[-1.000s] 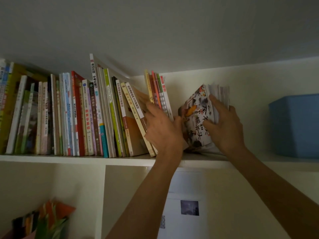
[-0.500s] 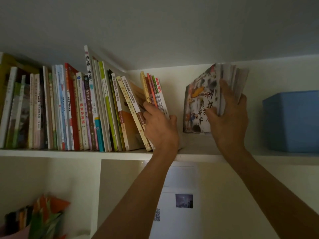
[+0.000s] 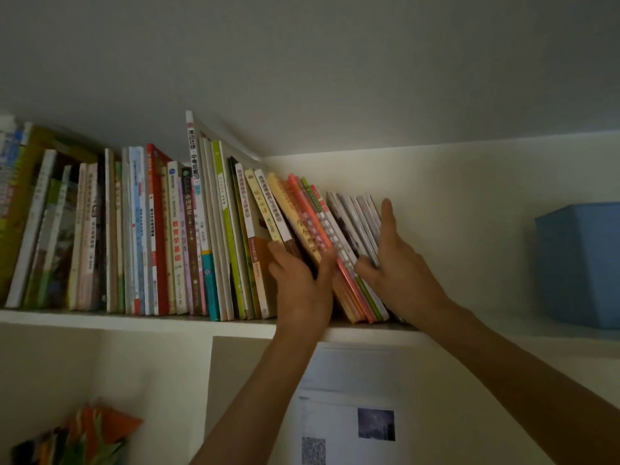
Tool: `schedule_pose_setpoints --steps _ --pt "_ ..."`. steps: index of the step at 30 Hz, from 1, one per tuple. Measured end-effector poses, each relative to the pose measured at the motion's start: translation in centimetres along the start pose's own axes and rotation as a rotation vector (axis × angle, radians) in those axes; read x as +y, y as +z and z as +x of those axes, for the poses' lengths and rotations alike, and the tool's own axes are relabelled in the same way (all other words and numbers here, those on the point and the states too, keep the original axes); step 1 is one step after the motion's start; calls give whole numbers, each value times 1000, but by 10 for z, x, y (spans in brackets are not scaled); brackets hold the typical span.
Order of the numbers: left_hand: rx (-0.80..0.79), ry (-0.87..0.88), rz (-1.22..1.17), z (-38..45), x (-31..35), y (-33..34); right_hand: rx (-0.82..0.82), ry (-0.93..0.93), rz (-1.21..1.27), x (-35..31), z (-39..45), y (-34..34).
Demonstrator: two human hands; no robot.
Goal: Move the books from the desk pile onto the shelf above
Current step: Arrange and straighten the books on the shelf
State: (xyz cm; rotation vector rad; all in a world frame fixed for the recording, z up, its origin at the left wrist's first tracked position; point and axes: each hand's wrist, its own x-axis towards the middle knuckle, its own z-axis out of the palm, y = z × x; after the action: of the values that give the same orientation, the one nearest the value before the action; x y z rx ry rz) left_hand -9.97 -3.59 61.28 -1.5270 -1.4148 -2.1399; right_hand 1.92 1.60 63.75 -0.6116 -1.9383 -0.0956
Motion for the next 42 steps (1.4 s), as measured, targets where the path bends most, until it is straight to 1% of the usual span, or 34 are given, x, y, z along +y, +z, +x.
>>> schedule_pose_setpoints --steps 1,5,7,8,9,10,12,13,14,15,16,17,18,20,21,24,26,29,31,32,33,34,35,37,39,40,42 --pt "-40 18 -24 2 -2 0 9 3 -3 1 1 2" --pt "-163 180 -142 18 -13 -12 81 -14 61 -5 1 7" --pt "-229 229 -163 27 -21 -28 115 -25 112 -17 3 17" --pt "-228 237 -141 28 -22 -34 126 -24 120 -22 4 23" --pt "-183 234 -84 29 -24 -38 135 -25 114 -27 6 30" --pt "-101 233 44 28 -23 -39 133 -21 108 -30 8 35" --pt "84 237 493 23 -15 -39 89 -20 142 -29 12 38" --pt "169 255 667 18 -13 -41 50 -28 186 -26 14 37" --pt "237 327 748 15 -13 -44 6 -40 227 -23 15 35" --pt "253 414 754 14 -17 -48 -36 -54 243 -20 17 32" --pt "241 514 727 15 -21 -53 -71 -54 229 -18 18 29" --pt "171 574 722 19 -25 -58 -96 -49 200 -16 20 26" --pt "76 582 738 23 -28 -64 -119 -47 169 -15 23 24" --pt "-120 509 780 31 -30 -71 -160 -39 126 -16 26 23" --pt "-157 488 833 35 -31 -72 -172 -38 98 -16 27 24" --pt "-121 456 1072 41 -20 -70 -168 9 -43 -22 28 31" --pt "-107 426 1185 41 -10 -69 -164 26 -47 -27 26 32" --pt "-67 497 1156 39 -15 -78 -180 21 -108 -30 20 28" --pt "-132 509 1090 35 -12 -87 -136 24 -242 -32 28 20" --pt "-154 530 1054 35 -12 -91 -99 -5 -282 -35 36 15" --pt "-201 509 1009 37 -11 -95 -51 -64 -283 -39 48 8" --pt "-215 505 967 42 -9 -99 -11 -140 -260 -45 60 2" --pt "-179 519 922 47 -3 -103 2 -209 -216 -51 73 -2" --pt "-117 554 871 59 0 -108 -76 -240 -26 -64 95 -1" --pt "-133 540 886 67 -1 -110 -188 -178 144 -74 107 8" --pt "-135 536 900 69 -2 -109 -225 -161 154 -77 112 13" --pt "-104 534 894 73 -4 -108 -229 -178 62 -77 117 22"
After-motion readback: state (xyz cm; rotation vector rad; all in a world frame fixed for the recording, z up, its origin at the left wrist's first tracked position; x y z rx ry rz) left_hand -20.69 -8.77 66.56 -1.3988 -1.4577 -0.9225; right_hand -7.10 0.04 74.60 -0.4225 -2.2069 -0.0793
